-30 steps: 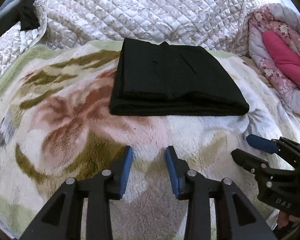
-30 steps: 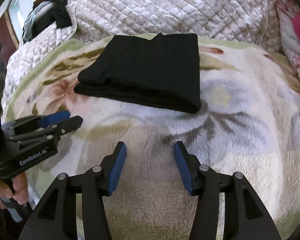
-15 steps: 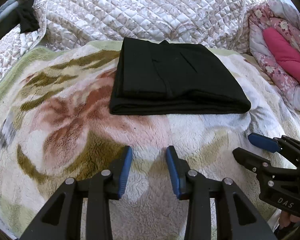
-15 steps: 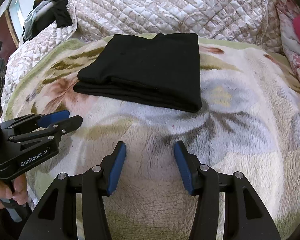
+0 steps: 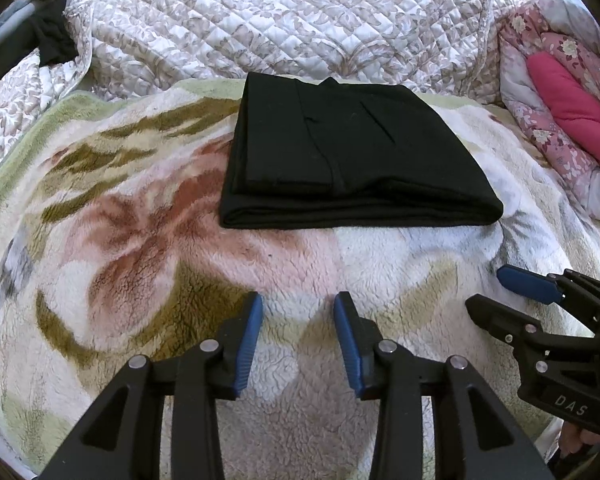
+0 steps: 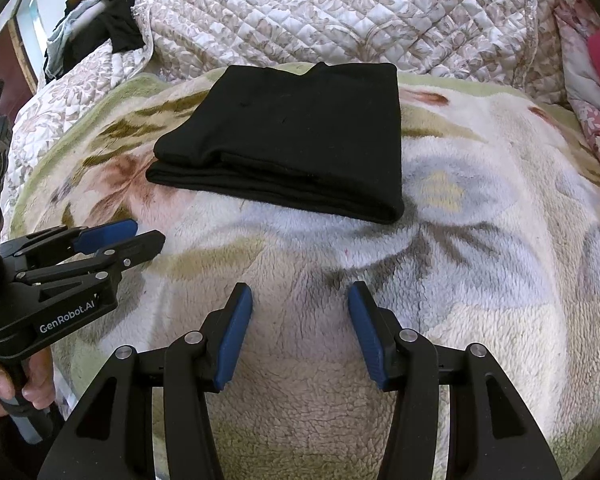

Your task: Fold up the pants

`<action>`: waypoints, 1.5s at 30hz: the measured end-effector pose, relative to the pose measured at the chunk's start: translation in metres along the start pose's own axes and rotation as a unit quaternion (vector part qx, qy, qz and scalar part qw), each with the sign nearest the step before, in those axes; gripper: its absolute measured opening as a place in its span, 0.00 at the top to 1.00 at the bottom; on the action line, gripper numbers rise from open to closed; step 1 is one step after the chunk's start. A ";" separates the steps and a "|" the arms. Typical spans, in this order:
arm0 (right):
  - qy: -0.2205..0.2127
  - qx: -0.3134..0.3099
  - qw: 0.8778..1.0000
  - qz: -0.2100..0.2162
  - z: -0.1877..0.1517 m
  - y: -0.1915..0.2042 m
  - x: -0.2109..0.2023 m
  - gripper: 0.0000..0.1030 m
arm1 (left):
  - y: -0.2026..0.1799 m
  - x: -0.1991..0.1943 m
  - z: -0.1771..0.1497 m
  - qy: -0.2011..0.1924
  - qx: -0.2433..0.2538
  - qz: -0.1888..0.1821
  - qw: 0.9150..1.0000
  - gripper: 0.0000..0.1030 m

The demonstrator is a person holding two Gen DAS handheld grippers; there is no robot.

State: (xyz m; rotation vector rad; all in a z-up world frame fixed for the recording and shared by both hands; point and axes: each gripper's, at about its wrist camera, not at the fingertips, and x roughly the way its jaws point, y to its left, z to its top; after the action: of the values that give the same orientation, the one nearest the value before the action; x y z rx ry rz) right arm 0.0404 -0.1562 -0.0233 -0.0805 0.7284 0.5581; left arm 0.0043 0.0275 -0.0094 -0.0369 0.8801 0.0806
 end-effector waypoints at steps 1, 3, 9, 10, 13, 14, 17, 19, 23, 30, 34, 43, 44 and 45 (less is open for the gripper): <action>0.001 -0.001 1.000 0.000 0.000 0.000 0.000 0.51 | 0.000 0.000 0.000 0.000 0.000 0.000 1.000 0.60; 0.001 -0.001 1.000 0.001 0.000 0.000 0.000 0.51 | 0.000 0.000 0.000 0.000 -0.001 0.000 1.000 0.60; 0.001 0.000 1.000 0.000 0.000 0.000 0.000 0.51 | 0.002 0.001 0.000 0.005 -0.003 -0.002 1.000 0.60; 0.001 -0.001 1.000 0.000 0.000 0.000 0.000 0.51 | 0.002 0.000 0.000 0.006 -0.003 -0.003 1.000 0.60; 0.001 -0.001 1.000 0.000 0.000 0.000 0.000 0.51 | 0.001 0.001 0.001 0.008 -0.004 -0.002 1.000 0.59; 0.001 -0.001 1.000 0.000 0.000 0.000 0.001 0.51 | 0.001 0.001 0.001 0.009 -0.003 -0.002 1.000 0.59; 0.001 -0.001 1.000 0.000 0.000 0.000 0.001 0.51 | 0.001 0.000 0.002 0.010 -0.004 -0.002 1.000 0.59; 0.001 -0.001 1.000 0.000 -0.001 0.000 0.001 0.51 | 0.001 0.000 0.001 0.010 -0.005 -0.003 1.000 0.59; 0.001 0.000 1.000 0.000 0.000 0.000 0.001 0.51 | 0.001 0.001 0.001 0.011 -0.005 -0.001 1.000 0.58; 0.001 -0.001 1.000 -0.001 0.000 0.001 0.001 0.51 | 0.001 0.001 0.001 0.012 -0.006 -0.001 1.000 0.58; 0.001 -0.001 1.000 -0.001 0.000 0.001 0.000 0.51 | 0.001 0.001 0.001 0.012 -0.005 -0.001 1.000 0.58; 0.001 -0.001 1.000 -0.001 0.000 0.001 0.001 0.51 | 0.001 0.001 0.002 0.013 -0.004 0.000 1.000 0.58; 0.001 -0.001 1.000 -0.001 0.000 0.001 0.001 0.51 | 0.001 0.001 0.002 0.013 -0.005 -0.001 1.000 0.58; 0.001 -0.001 1.000 -0.001 0.000 0.001 0.001 0.51 | 0.001 0.001 0.002 0.013 -0.005 -0.001 1.000 0.58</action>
State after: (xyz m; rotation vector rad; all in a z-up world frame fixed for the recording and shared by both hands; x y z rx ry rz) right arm 0.0401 -0.1546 -0.0238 -0.0838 0.7306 0.5564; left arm 0.0060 0.0286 -0.0089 -0.0478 0.9049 0.0830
